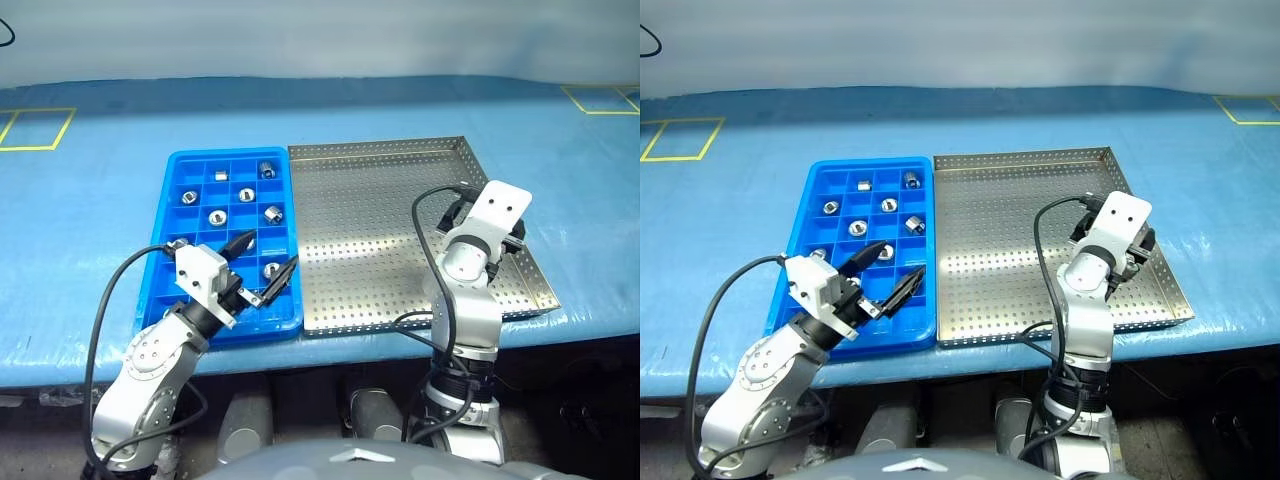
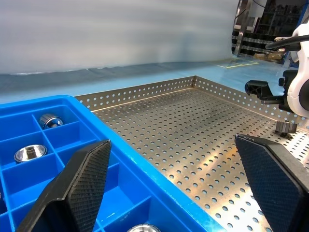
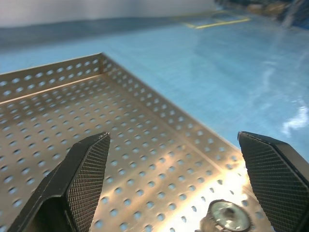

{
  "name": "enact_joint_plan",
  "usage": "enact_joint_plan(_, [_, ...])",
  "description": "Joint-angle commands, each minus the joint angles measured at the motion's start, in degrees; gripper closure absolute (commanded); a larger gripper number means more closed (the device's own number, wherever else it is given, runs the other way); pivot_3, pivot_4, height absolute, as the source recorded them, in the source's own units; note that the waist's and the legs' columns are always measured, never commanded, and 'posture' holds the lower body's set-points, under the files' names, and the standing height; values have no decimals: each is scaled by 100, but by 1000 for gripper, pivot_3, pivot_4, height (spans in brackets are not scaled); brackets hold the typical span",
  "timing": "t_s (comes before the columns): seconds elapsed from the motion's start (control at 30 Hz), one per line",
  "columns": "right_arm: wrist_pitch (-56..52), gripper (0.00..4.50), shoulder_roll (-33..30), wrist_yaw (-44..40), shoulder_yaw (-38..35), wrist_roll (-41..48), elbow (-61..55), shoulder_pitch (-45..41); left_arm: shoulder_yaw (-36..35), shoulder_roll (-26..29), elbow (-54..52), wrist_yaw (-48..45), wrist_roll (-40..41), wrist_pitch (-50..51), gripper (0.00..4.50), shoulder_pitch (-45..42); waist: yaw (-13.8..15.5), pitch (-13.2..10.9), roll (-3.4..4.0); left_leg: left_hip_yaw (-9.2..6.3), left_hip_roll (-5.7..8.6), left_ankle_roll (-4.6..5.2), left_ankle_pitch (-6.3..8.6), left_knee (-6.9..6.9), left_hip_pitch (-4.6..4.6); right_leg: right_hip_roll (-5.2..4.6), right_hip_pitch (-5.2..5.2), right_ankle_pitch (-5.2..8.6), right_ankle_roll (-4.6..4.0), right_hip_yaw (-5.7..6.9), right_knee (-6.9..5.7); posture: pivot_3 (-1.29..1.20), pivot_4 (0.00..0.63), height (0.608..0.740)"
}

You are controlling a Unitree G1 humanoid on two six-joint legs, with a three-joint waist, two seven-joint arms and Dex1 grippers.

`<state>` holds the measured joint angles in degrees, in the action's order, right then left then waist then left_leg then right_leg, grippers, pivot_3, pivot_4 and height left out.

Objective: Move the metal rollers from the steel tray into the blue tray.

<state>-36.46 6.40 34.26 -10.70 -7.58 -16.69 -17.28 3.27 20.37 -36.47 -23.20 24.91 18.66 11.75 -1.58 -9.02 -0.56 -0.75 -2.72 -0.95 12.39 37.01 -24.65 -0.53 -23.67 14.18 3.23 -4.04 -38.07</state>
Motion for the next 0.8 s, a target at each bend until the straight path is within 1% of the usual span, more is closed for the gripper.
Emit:
enact_joint_plan(0.03, [225, 39, 462, 407, -257, 9, 33, 42, 25, -35, -55, -46, 39, 7, 0, -16, -3, 0, 0, 0, 0, 0, 0, 1, 0, 0, 0, 1, -1, 0, 0, 38, 150, 740])
enact_joint_plan(0.17, [251, 39, 660, 688, -782, 406, 210, -60, 24, -30, -76, -53, 30, 28, 0, -6, -1, 0, 1, 0, 0, 1, 0, 4, 0, -1, 3, 2, -5, 0, 0, 47, 150, 740])
enact_joint_plan(0.27, [291, 39, 707, 787, -1013, 557, 320, -142, 0, -24, -85, -66, 34, 40, 0, 10, 0, 1, 2, -1, 0, 2, -1, 3, 1, 0, 3, 3, -6, 0, 0, 50, 150, 740])
enact_joint_plan(0.43, [245, 39, 747, 853, -1162, 865, 475, -222, -8, -15, -89, -84, 16, 57, 0, -3, -3, 3, 6, -1, 1, 3, 0, 3, 0, -1, 3, 3, -6, -1, -1, 55, 150, 740])
enact_joint_plan(0.53, [146, 39, 856, 923, -1275, 1202, 514, -278, -14, -16, -82, -85, 7, 48, 0, -20, -2, 3, 7, -1, 0, 3, 0, 3, 1, 0, 3, 4, -7, 0, -4, 59, 150, 740])
enact_joint_plan(0.8, [264, 39, 612, 942, -1120, 1393, 900, -261, 5, -32, -46, -94, -15, 18, 0, -66, 0, 3, 9, -1, 0, 4, -1, 3, 2, 0, 4, 6, -11, -1, -4, 60, 150, 740])
